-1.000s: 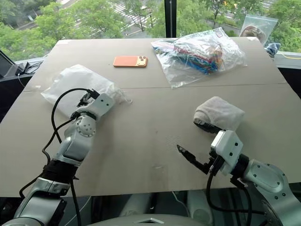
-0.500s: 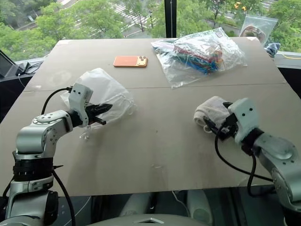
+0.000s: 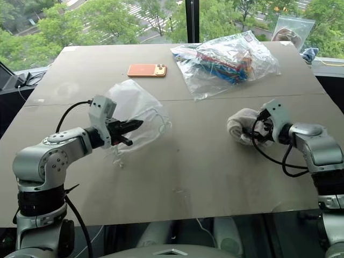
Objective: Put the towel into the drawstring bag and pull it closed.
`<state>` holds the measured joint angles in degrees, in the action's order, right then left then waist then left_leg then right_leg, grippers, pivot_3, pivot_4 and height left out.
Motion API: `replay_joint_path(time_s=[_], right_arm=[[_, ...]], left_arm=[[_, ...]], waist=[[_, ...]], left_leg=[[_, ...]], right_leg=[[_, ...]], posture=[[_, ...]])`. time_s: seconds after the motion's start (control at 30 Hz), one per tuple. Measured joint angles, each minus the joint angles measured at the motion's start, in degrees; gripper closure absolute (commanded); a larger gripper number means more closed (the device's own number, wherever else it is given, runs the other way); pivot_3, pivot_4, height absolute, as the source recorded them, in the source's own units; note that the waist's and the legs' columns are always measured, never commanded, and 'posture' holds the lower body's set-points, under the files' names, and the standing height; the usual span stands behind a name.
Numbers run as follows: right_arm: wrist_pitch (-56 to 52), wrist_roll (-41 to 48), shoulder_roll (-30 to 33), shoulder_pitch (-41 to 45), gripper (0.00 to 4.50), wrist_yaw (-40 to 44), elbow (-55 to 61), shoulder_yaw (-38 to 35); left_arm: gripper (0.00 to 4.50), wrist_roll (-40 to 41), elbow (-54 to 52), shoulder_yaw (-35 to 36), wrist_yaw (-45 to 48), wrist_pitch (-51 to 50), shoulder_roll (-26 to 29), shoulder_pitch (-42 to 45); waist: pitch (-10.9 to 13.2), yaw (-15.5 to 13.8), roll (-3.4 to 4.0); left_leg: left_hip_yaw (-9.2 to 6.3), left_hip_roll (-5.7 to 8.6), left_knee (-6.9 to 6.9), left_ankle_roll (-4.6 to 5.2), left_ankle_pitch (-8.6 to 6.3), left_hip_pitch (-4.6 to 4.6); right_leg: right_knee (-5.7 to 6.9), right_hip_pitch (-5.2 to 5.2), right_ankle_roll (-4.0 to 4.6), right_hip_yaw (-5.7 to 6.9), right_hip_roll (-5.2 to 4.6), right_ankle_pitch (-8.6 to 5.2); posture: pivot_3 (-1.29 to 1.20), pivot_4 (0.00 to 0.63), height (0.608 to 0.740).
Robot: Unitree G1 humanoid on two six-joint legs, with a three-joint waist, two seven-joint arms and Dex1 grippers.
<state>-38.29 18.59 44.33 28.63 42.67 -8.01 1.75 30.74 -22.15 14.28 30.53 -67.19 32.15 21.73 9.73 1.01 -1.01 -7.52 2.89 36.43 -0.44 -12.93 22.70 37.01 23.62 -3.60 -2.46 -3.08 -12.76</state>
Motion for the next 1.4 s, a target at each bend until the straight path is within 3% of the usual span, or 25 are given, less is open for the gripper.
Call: replay_joint_path(time_s=[0.33, 0.6, 0.77, 1.0, 1.03, 1.1, 1.27, 1.33, 1.4], right_arm=[[-10.5, 10.6, 5.4, 3.2, 0.00, 8.9, 7.7, -7.2], [-3.7, -0.3, 2.7, 9.0, 0.00, 9.8, -13.8, 1.7], [-1.2, -1.1, 2.5, 8.6, 0.00, 20.1, -15.3, 6.2], [7.4, -5.6, -1.0, 10.0, 0.00, 21.6, -22.2, 7.1], [7.7, -6.0, -1.7, 9.7, 0.55, 21.2, -22.2, 6.8], [8.2, -6.6, -2.3, 8.1, 1.04, 20.5, -20.5, 6.4], [2.8, -1.5, -5.2, -0.9, 3.55, 18.1, -7.5, 0.2], [-1.7, 2.9, -7.6, -4.7, 4.28, 17.3, -0.7, -2.6], [-7.0, 9.1, -11.3, -8.9, 4.41, 15.8, 9.0, -3.5]], left_arm=[[4.47, 1.0, -0.8, 0.7, -2.6, 1.5, -0.7, -0.3], [4.47, 1.0, -1.0, -0.3, -4.4, 3.4, -2.8, -2.8], [4.47, 1.0, -0.9, -0.3, -4.2, 4.8, -2.1, -2.8], [4.47, 1.0, -0.8, -0.5, -4.4, 5.7, -1.6, -3.2], [4.50, 1.0, -0.7, -0.7, -4.5, 5.7, -1.6, -3.1], [4.50, 1.0, -0.3, -1.3, -4.6, 5.7, -1.7, -2.5], [4.50, 0.2, 2.3, -2.7, -4.7, 6.2, -1.3, -0.7], [4.50, -0.3, 3.8, -4.0, -4.5, 6.8, -1.3, -0.1], [4.50, -0.9, 5.5, -5.2, -4.2, 8.0, -1.1, 0.9]], waist=[[0.0, -0.1, 0.02], [0.0, -0.1, 0.01], [0.0, 0.1, 0.02], [-0.3, 0.7, -0.52], [-0.3, 0.9, -0.58], [-0.3, 1.1, -0.59], [-0.4, 1.3, -0.59], [-0.3, 1.4, -0.51], [-0.2, 1.3, -0.36]], left_leg=[[0.02, 0.00, 0.00, 0.00, -0.01, 0.02], [0.11, 0.00, 0.01, -0.02, 0.01, 0.02], [0.17, 0.00, 0.01, -0.04, 0.01, 0.04], [0.17, -0.04, 0.01, -0.01, -0.01, -0.34], [0.18, -0.04, 0.01, 0.00, -0.01, -0.51], [0.13, -0.04, -0.01, 0.00, -0.02, -0.96], [-0.04, -0.08, -0.05, -0.02, -0.03, -0.94], [-0.01, -0.09, -0.08, -0.02, -0.03, -0.90], [-0.02, -0.10, -0.09, -0.03, -0.03, -0.76]], right_leg=[[-0.01, 0.00, 0.00, -0.01, -0.01, 0.00], [-0.01, 0.03, 0.02, -0.07, -0.02, 0.01], [-0.02, 0.06, 0.01, -0.11, -0.03, 0.01], [-0.02, -0.26, 0.02, -0.12, 0.04, 0.02], [-0.02, -0.43, 0.02, -0.12, 0.04, 0.02], [-0.03, -0.91, 0.01, -0.08, 0.04, -0.01], [-0.04, -0.92, 0.02, 0.04, 0.11, -0.02], [-0.04, -0.84, 0.02, -0.02, 0.11, -0.01], [-0.04, -0.67, 0.03, -0.02, 0.10, -0.01]], posture=[[0.00, 0.150, 0.740], [0.00, 0.150, 0.740], [0.00, 0.150, 0.740], [0.00, 0.150, 0.740], [0.00, 0.150, 0.740], [0.00, 0.150, 0.740], [0.00, 0.150, 0.740], [0.00, 0.150, 0.740], [0.00, 0.150, 0.740]])
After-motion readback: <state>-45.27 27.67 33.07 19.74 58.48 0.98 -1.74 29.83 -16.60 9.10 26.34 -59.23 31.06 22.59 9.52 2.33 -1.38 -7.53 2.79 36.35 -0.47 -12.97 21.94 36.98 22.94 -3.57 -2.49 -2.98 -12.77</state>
